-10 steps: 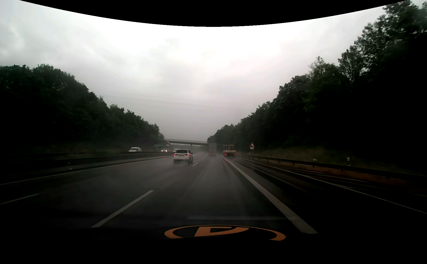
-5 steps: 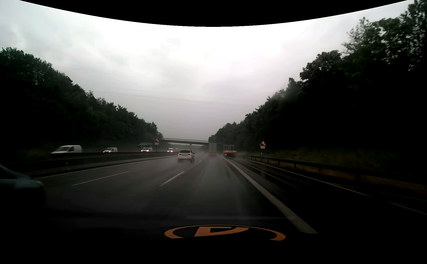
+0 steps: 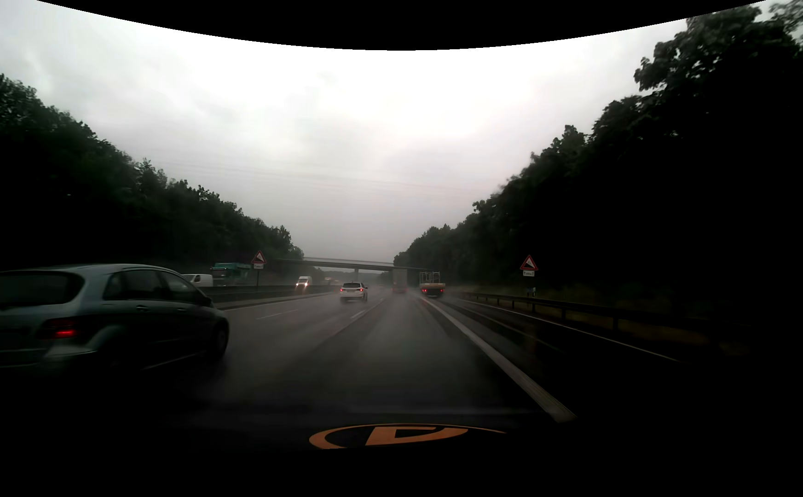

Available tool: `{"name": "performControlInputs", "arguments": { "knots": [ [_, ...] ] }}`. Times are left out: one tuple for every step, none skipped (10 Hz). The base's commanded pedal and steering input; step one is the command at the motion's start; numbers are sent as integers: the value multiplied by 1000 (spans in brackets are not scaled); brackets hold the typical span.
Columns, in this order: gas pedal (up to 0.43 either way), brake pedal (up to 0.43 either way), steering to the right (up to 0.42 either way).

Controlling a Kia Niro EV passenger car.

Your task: Follow the waypoints while adhering to traffic rules and regulations

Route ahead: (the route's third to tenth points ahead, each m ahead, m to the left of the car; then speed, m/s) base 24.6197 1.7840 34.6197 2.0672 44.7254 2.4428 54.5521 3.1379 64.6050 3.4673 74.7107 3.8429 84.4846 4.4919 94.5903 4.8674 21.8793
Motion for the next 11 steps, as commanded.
{"name": "performControlInputs", "arguments": {
  "knots": [
    [0,0,-4],
    [8,0,-5],
    [20,0,-4],
    [47,0,-4],
    [67,0,-5],
    [87,0,-4],
    [98,0,-4],
    [98,0,-5],
    [98,0,-6],
    [98,0,-6],
    [98,0,-5]
  ]
}}
